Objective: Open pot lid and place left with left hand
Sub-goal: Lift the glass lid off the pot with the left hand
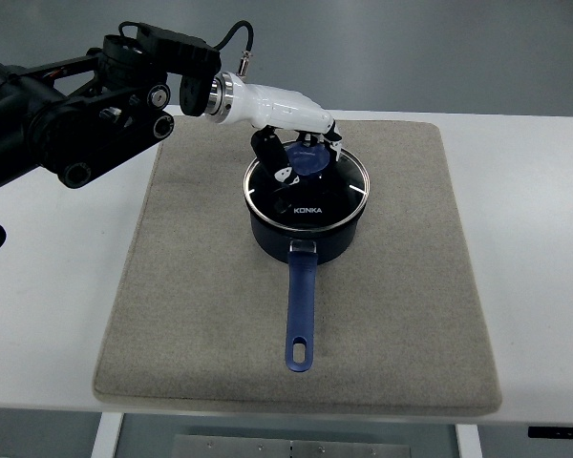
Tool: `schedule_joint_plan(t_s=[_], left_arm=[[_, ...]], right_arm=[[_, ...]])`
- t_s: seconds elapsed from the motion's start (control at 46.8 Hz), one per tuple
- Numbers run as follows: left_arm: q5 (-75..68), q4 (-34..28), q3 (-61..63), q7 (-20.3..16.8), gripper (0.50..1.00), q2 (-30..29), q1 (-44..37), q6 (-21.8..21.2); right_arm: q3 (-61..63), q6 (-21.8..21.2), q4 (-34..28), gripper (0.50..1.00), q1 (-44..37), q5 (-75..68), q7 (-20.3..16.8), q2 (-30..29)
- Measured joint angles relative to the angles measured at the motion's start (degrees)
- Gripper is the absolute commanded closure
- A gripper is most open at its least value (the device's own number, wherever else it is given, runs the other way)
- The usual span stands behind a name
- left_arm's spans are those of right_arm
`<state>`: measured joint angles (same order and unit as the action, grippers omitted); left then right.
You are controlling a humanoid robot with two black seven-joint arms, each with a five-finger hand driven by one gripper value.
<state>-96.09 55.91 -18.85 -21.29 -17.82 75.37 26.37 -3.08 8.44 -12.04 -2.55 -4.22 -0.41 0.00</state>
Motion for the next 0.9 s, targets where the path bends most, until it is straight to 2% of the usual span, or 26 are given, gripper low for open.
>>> schedule_joint_plan(t_s=[0.427,0.897], left_arm=[[0.1,0.8,-0.6,-0.1,1.0,-2.9,2.6,0.1],[0.8,3.9,-0.8,-0.3,1.0,-16.2,2.4,-0.1]], right_arm=[[0.0,0.0,0.0,0.585,0.0,0.0,0.0,0.0],[0.0,0.0,0.0,0.585,0.0,0.0,0.0,0.0]])
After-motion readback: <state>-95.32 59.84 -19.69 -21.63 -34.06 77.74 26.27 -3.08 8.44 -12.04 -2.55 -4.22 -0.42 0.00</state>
